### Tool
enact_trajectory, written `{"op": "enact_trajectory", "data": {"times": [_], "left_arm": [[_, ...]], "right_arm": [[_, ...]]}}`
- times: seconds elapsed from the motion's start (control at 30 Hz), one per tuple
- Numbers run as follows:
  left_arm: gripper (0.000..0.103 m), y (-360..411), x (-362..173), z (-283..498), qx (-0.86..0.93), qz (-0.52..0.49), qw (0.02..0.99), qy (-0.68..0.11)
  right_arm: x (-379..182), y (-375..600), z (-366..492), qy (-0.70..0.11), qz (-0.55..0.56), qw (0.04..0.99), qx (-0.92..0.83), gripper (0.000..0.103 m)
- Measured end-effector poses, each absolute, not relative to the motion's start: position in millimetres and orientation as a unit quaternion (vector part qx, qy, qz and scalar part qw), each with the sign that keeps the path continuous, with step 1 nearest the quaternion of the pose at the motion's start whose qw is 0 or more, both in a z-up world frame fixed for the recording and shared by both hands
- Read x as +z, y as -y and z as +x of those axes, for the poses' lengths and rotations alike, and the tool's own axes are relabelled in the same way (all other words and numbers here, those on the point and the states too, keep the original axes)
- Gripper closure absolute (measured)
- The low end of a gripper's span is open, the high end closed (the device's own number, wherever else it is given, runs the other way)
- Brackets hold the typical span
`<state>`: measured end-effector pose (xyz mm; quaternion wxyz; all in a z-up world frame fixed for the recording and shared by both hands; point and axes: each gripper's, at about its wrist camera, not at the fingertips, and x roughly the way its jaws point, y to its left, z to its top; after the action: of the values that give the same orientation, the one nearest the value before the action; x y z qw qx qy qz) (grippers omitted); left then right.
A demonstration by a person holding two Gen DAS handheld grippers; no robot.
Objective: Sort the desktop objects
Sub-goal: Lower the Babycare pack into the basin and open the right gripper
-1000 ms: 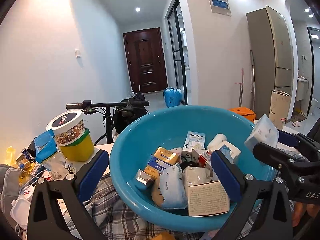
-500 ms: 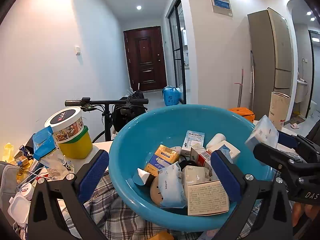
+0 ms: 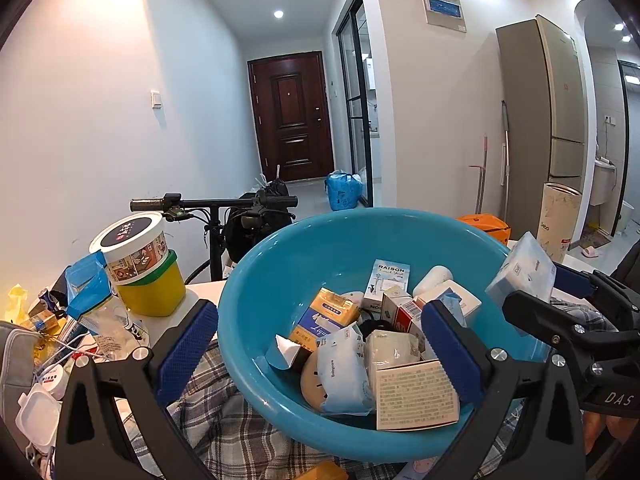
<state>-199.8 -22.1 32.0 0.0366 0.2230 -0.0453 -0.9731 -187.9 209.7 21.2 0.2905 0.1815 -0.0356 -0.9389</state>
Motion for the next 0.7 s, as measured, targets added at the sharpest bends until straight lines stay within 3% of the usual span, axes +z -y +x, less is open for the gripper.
{"op": "enact_trajectory", "data": {"times": [0.63, 0.7], "left_arm": [[0.0, 23.8, 34.3, -197.5, -0.973, 0.224, 0.035, 0.042], [0.0, 23.9, 34.4, -197.5, -0.973, 0.225, 0.034, 0.04]], "right_arm": [[18.9, -206.0, -190.3, 0.028, 0.189, 0.289, -0.938, 0.026], [18.0, -207.0, -190.9, 0.029, 0.189, 0.284, -0.94, 0.021]]}}
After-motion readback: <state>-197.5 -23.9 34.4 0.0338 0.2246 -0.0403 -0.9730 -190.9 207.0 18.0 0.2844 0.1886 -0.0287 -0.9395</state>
